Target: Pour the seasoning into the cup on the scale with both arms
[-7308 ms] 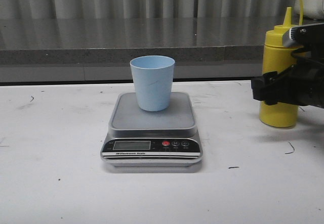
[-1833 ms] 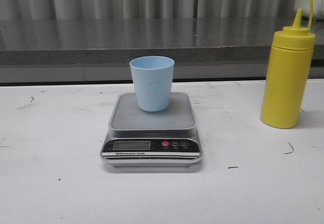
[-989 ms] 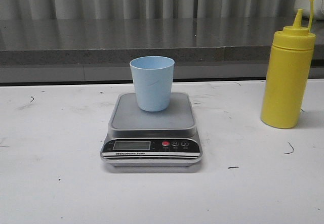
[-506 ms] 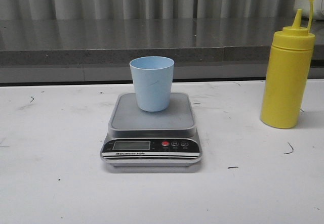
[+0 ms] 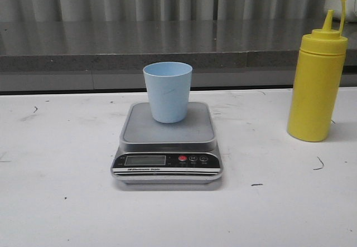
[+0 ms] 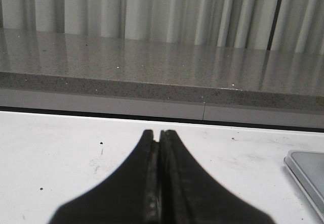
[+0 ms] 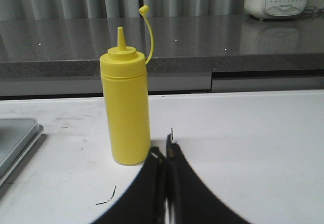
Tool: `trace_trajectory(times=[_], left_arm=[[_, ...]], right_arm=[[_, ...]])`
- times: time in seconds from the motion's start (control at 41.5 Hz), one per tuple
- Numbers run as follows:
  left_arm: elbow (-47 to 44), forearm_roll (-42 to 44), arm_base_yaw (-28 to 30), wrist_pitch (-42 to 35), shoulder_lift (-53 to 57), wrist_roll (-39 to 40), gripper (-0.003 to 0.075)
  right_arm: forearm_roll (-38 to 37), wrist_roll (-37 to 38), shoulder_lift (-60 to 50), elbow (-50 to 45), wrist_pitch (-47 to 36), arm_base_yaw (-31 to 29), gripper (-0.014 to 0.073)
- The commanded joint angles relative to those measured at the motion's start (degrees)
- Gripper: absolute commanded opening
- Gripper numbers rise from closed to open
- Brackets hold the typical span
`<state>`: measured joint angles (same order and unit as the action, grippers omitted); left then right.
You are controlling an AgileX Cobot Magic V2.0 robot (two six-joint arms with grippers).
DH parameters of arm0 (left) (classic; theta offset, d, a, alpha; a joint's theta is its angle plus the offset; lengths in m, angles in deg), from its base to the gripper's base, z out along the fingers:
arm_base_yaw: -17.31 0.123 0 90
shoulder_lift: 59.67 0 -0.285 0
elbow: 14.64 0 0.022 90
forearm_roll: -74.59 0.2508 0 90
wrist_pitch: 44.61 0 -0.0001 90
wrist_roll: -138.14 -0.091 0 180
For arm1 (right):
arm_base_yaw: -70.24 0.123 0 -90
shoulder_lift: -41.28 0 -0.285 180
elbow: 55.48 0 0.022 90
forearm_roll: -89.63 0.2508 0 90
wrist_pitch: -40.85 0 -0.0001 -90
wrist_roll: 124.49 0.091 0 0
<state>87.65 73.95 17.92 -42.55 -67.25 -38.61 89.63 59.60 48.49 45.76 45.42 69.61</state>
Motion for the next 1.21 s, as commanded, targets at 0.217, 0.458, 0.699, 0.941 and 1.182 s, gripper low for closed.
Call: trace_trajectory(times=[0.217, 0.458, 0.699, 0.941, 1.182], left_arm=[[-0.83, 0.02, 0.09, -4.52, 1.22, 0.0, -0.002], [-0.83, 0.02, 0.09, -4.52, 1.22, 0.0, -0.002], [-0.83, 0.02, 0.09, -4.52, 1.22, 0.0, -0.002], [-0.83, 0.02, 0.09, -4.52, 1.22, 0.0, -0.002], [-0.83, 0.02, 0.09, -4.52, 1.22, 0.0, -0.002]], right_arm=[[0.38, -1.69, -1.13, 0.15, -5.43, 1.69, -0.0121], [1.4, -1.69, -1.13, 0.15, -6.32, 2.72, -0.0121], [1.41, -1.69, -1.13, 0.15, -6.33, 2.72, -0.0121], [1.41, -1.69, -1.08, 0.15, -6.34, 2.72, -0.0121], [1.41, -1.69, -1.08, 0.15, -6.34, 2.72, -0.0121]])
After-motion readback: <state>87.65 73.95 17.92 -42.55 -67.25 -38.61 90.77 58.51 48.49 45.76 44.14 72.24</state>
